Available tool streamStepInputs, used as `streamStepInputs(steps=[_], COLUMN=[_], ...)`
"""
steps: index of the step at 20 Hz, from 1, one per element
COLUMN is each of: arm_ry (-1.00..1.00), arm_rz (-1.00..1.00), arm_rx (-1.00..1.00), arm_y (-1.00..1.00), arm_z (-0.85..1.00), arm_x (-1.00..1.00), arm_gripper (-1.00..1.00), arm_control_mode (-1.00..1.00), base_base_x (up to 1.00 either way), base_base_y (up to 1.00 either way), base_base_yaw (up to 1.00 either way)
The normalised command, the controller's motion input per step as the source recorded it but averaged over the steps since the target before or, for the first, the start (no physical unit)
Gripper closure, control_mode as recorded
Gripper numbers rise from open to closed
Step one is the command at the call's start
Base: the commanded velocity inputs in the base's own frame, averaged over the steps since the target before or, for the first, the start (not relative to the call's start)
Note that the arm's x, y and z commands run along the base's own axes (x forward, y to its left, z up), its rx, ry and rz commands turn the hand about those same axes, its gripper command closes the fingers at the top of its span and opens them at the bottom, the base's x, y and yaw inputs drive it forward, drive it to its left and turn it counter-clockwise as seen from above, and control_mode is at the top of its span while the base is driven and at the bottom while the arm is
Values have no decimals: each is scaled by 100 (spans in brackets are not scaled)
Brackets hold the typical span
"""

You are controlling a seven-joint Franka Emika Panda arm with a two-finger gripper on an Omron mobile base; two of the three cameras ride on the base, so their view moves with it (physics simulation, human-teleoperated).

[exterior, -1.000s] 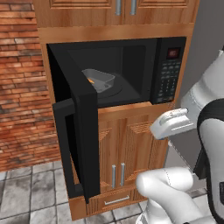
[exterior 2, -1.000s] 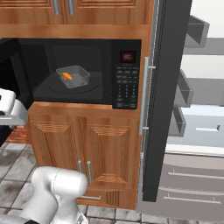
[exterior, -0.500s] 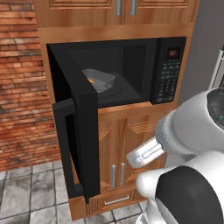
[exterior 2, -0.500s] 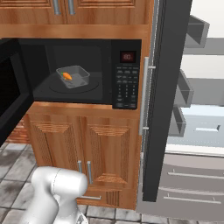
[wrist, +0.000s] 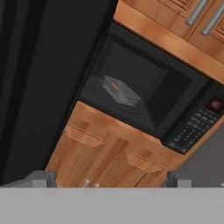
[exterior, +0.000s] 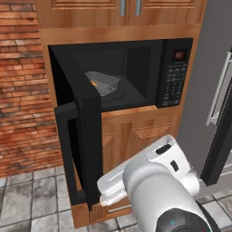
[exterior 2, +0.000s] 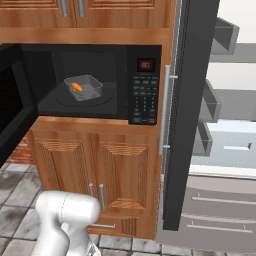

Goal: Place the tupperware containing the shrimp and carrot meal in the microwave. Close the microwave door and press the start button to reheat the meal.

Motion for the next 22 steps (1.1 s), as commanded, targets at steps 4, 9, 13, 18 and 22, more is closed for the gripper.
streamStepInputs(steps=[4,9,13,18,22], arm_ry=[-24,-23,-21,-9,-1], arm_rz=[0,0,0,-1,-5], arm_rx=[-3,-7,-11,-11,-13], arm_y=[83,95,96,78,64], arm_z=[0,0,0,-13,-21], arm_x=[-14,-3,-1,17,52], arm_gripper=[-100,-100,-100,-100,-100], arm_control_mode=[-100,-100,-100,-100,-100], base_base_x=[0,0,0,0,0], base_base_y=[0,0,0,0,0], base_base_yaw=[0,0,0,0,0])
